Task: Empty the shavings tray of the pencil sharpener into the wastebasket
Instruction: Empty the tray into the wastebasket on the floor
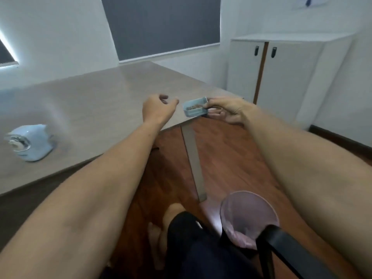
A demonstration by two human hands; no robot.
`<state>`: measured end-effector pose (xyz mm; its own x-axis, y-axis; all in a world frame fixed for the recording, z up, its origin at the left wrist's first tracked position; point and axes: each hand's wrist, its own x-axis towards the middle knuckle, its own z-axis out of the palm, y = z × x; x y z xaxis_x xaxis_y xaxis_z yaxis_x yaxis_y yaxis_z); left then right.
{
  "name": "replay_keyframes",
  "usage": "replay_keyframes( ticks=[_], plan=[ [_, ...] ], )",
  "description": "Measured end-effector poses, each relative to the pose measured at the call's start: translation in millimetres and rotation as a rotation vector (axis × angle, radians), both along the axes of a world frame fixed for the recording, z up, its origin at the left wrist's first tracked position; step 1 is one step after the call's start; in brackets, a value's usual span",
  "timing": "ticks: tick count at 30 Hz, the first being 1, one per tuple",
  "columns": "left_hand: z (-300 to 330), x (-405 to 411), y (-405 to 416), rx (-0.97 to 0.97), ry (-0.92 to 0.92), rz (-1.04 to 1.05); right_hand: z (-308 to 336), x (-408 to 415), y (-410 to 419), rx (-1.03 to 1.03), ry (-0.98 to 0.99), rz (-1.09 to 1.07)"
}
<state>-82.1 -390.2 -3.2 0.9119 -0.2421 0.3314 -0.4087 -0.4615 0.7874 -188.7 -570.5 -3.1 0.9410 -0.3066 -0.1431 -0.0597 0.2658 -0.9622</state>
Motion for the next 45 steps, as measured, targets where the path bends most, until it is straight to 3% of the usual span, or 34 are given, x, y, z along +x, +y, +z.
replay_keyframes(
  ticks=[8,17,24,28,32,34,45],
  plan=[
    [-120.7,-75.8,-117.8,0.116,0.202,-0.293,-93.6,-108.1,-110.5,0.039,0.146,-0.122],
    [-301.1,-116.5,-166.2,0.302,0.612,-0.326,-280.3,-168.4,-154.9,0.257,0.388,-0.278],
    [-412.9,-130.1,-165.3,0.531,0.682,-0.256,-401.2,-173.4,-143.1,0.321,0.58,-0.426],
    [-453.2,-127.1,-160.7,0.53,0.766,-0.13,-447.1,-155.9,-131.3,0.061,0.797,-0.402],
    [-473.1,-128.7,-155.8,0.484,0.793,-0.046,-463.8,-132.3,-123.7,-0.572,1.124,-0.223],
    [-475.4,-129.8,-154.2,0.47,0.786,-0.009,-469.6,-119.1,-118.7,-0.742,1.169,-0.13],
    [-478.2,-129.4,-154.2,0.439,0.826,0.015,-455.5,-94.3,-117.1,-0.88,1.209,-0.098]
  ],
)
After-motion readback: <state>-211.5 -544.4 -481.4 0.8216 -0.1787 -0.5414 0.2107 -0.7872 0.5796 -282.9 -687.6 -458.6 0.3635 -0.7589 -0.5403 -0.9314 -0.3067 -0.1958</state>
